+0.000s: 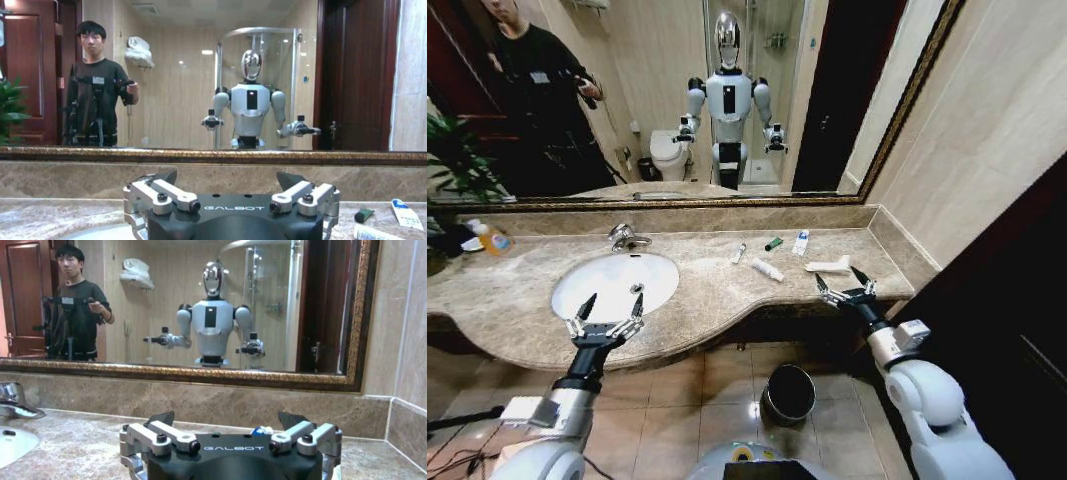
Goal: Pick up the trash from the sink and place it in the trash bin.
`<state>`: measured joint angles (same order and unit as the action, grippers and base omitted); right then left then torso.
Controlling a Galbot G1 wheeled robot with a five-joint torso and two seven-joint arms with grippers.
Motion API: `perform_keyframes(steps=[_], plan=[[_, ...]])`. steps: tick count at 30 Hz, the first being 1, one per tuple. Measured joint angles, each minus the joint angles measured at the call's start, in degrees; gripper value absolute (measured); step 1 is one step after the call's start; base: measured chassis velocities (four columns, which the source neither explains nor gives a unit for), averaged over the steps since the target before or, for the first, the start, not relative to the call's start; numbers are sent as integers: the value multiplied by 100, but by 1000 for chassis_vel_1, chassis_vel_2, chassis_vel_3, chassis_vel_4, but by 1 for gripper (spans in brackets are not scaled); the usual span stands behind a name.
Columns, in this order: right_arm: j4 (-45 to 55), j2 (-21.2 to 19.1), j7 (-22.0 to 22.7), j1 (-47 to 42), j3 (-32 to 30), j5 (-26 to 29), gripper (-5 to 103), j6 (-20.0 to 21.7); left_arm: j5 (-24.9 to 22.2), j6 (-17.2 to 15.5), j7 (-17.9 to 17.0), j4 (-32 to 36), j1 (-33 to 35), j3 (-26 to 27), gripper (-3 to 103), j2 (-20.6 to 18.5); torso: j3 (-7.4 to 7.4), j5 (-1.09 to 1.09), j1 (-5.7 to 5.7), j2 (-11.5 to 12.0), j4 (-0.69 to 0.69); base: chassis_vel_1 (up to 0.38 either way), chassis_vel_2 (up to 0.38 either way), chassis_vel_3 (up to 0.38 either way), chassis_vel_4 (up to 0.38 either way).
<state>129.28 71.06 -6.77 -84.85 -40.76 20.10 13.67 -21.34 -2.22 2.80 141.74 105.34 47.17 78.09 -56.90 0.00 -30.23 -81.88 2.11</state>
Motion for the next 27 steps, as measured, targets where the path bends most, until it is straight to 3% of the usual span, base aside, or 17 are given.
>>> perform_keyframes(steps=[27], plan=[[-194, -49, 22, 103, 5, 39, 100, -32, 0, 0, 0, 0, 0, 0, 100, 0, 0, 0, 0, 0, 0, 0, 0, 0, 0]])
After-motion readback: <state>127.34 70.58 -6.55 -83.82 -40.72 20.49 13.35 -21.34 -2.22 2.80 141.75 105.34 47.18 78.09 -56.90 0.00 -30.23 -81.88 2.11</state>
